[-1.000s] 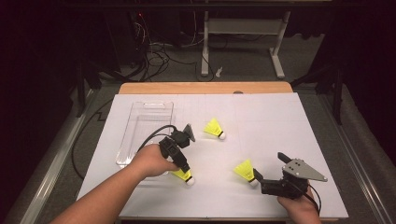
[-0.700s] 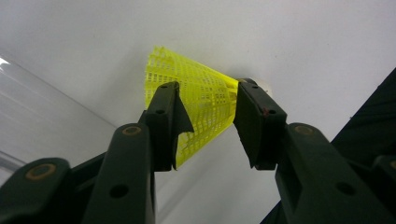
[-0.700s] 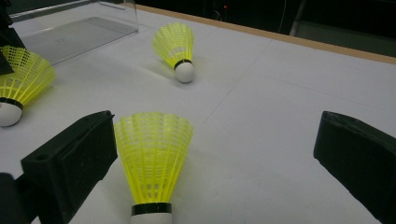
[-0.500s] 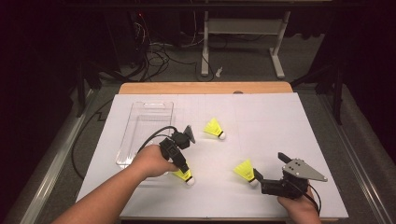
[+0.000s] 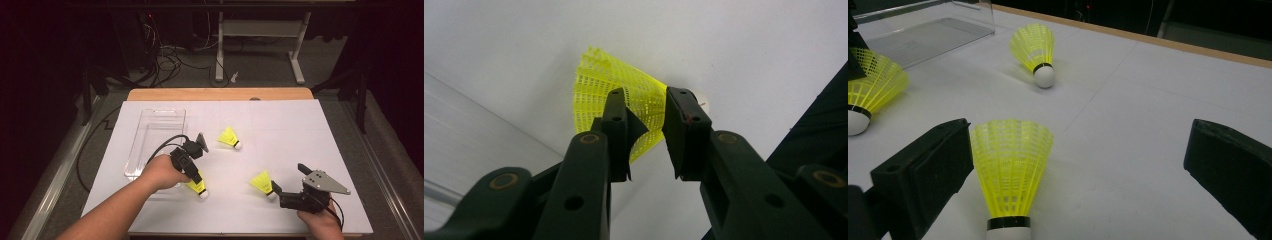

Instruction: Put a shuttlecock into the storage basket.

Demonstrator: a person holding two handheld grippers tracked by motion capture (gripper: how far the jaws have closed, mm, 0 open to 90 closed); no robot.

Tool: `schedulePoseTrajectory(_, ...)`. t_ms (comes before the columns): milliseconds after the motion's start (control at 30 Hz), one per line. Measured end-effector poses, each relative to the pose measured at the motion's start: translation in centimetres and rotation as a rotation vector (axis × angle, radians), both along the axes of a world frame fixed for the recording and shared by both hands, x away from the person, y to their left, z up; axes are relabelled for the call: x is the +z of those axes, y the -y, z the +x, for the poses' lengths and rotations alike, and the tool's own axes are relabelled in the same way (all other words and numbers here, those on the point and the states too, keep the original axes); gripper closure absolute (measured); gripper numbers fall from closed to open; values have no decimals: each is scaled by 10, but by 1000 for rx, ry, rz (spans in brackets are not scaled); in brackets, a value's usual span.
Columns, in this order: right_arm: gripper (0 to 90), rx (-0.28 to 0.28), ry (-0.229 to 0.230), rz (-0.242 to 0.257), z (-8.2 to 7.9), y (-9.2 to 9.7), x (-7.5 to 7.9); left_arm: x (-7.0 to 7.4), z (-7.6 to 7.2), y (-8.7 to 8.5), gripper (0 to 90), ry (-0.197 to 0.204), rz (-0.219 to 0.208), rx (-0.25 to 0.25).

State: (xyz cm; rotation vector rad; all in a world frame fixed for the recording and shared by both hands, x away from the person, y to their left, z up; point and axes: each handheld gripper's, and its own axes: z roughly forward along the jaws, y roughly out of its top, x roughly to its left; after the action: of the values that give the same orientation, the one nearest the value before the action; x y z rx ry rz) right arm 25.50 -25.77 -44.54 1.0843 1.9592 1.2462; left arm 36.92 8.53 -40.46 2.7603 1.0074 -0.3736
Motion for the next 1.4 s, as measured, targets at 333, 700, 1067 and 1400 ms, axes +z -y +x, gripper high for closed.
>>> schedulePoseTrajectory(333, 1, 1, -2, -4, 0, -1, 0, 1, -1, -6, 826, -26, -48, 7)
schedulePoseTrajectory(700, 1, -2, -3, -5, 0, -2, 0, 7, -6, -6, 875, -33, -86, -3)
schedulePoseTrajectory(1067, 1, -3, -5, -7, 0, -2, -1, 21, -12, -10, 886, -2, -118, -12)
schedulePoseTrajectory(1400, 1, -2, -6, -8, 0, -2, -2, 39, -13, -9, 886, 36, -140, -11)
